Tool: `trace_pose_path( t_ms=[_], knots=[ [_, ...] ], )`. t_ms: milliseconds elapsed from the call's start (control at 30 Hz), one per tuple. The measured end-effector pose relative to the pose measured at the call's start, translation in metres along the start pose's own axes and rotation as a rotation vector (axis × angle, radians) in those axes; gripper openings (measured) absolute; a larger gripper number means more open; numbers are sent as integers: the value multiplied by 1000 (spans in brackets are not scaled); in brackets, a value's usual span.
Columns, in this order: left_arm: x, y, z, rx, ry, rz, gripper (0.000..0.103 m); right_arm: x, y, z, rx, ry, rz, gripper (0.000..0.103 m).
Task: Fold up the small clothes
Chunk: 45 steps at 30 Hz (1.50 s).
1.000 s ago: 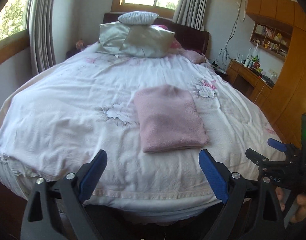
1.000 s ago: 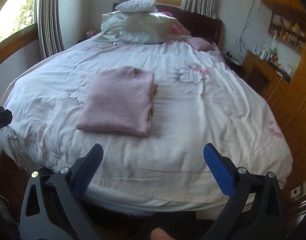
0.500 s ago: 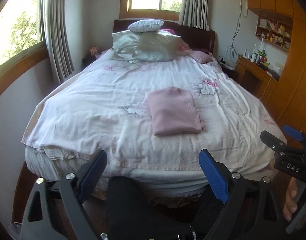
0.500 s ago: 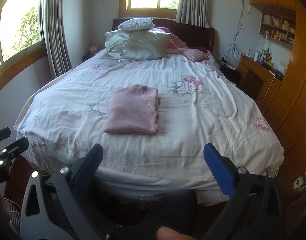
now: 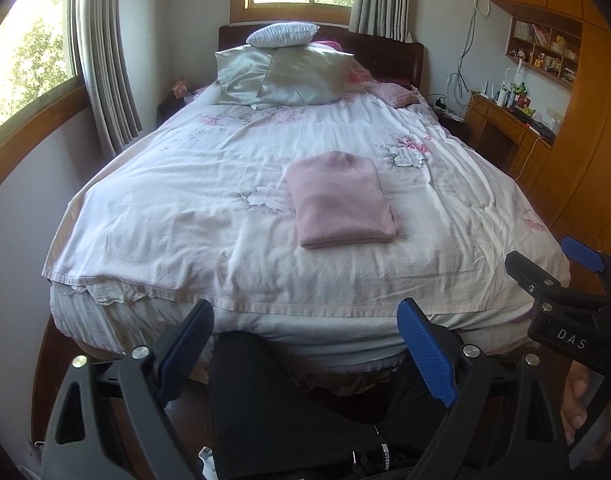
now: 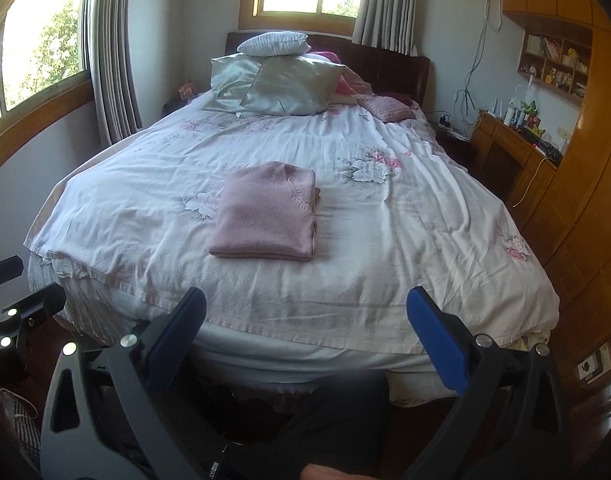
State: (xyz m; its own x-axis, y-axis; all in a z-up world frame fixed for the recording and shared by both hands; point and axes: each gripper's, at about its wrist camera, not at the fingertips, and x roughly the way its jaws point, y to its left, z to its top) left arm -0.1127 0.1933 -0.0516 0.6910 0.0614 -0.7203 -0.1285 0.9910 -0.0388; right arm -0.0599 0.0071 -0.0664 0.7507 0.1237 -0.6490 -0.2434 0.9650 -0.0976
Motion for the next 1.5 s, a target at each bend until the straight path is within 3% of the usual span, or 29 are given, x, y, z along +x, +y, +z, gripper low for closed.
trace_pose_path(
  t_ms=[1500],
  knots=[
    [6, 10, 7, -26, 17, 46, 93, 12, -1, 0, -23, 16, 39, 100]
  ],
)
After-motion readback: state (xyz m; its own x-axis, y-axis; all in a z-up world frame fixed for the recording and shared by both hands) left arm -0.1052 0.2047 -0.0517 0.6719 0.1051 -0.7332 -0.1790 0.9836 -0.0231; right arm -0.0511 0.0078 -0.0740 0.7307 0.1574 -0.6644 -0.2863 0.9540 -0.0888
